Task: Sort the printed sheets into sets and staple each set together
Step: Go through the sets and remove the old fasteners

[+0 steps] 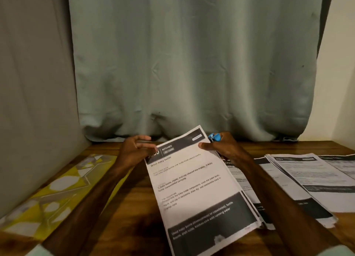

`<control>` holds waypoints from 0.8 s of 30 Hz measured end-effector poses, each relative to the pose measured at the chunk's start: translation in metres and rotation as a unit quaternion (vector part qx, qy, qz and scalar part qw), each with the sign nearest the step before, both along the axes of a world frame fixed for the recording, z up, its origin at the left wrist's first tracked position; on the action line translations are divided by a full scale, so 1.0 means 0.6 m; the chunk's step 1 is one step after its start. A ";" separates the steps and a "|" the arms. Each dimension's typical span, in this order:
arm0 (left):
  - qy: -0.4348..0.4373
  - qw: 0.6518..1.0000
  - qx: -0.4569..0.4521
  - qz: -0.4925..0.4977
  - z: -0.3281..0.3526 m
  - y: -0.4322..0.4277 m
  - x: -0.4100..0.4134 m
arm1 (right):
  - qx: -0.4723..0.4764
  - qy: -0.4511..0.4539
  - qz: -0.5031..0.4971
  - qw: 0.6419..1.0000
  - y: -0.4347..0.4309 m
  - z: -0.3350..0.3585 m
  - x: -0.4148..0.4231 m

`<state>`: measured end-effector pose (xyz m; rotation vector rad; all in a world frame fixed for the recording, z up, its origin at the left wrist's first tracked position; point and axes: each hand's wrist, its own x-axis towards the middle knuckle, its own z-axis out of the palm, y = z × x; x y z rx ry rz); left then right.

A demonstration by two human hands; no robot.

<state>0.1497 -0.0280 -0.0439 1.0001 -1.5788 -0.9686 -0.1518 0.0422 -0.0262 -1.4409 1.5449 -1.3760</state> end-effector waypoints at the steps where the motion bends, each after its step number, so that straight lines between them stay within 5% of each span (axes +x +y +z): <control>1: -0.063 0.997 -0.041 0.024 -0.001 -0.014 -0.008 | 0.005 0.012 0.002 1.000 0.002 -0.009 0.006; 3: -0.193 0.972 -0.126 0.047 -0.004 -0.030 -0.036 | 0.022 0.022 0.020 0.999 0.000 -0.032 0.012; 5: -0.224 0.964 -0.146 -0.001 -0.006 -0.033 -0.076 | 0.040 0.029 0.025 0.998 -0.007 -0.057 0.017; 15: -0.181 0.965 -0.141 -0.129 -0.052 -0.067 -0.178 | 0.041 0.090 0.021 0.995 -0.033 -0.127 0.005; 24: -0.112 0.977 -0.040 -0.178 -0.111 -0.114 -0.184 | 0.067 0.112 0.022 0.991 -0.055 -0.164 -0.009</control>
